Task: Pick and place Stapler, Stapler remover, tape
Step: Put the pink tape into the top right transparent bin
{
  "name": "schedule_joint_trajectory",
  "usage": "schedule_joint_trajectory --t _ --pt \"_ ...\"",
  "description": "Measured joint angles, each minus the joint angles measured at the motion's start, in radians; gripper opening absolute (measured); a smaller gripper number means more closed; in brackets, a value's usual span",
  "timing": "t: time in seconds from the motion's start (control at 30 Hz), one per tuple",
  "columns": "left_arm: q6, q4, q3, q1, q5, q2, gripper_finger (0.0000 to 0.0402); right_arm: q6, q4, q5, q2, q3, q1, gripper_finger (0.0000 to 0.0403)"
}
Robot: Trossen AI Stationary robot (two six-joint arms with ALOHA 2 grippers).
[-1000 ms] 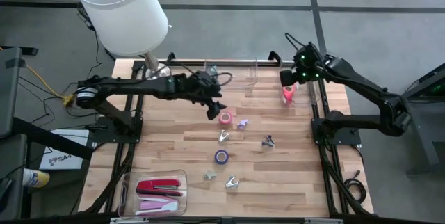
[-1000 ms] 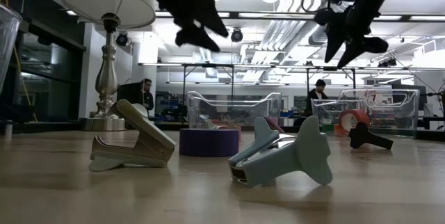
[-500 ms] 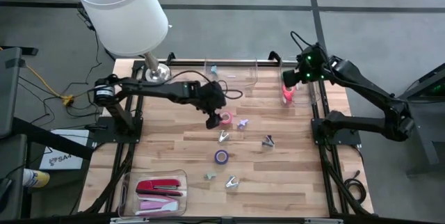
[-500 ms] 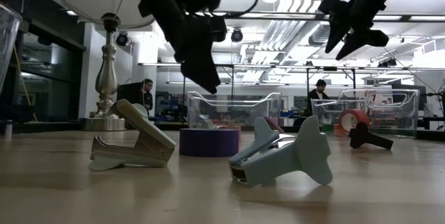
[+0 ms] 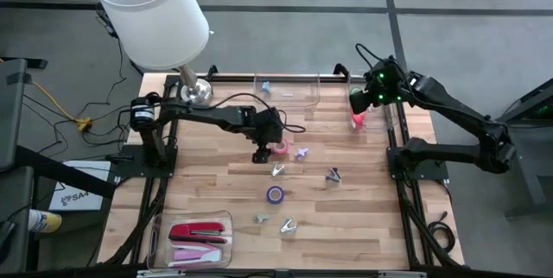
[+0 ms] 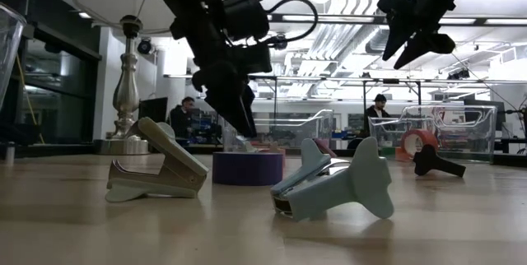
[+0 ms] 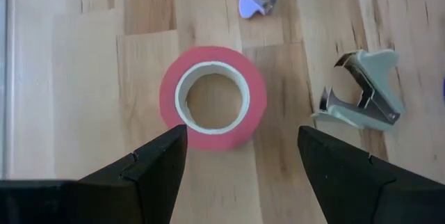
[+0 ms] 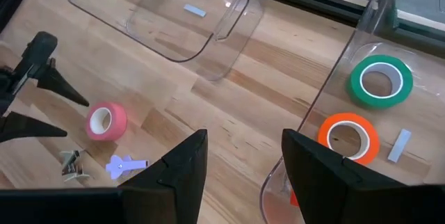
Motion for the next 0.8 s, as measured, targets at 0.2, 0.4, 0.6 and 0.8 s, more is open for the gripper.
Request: schedule_joint_trajectory --t 0.2,0.4,0.6,0.8 --pt "0.124 0.002 0.0 -0.028 -0.02 0.0 0.0271 0.0 0.0 0.004 0.0 0.0 0.0 0.0177" --pt "0.26 0.022 -0.001 -0.08 -0.084 0.037 0.0254 0.0 0.0 0.005 0.0 0.0 0.0 0.0177" --pt "0.262 0.083 0.003 -0.088 -0.124 0.066 0.0212 0.0 -0.011 0.003 0.001 0.0 0.0 0.0177" --pt "0.248 0.068 0.003 -0.087 -0.144 0.078 0.0186 0.0 -0.02 0.003 0.001 0.0 0.0 0.0177"
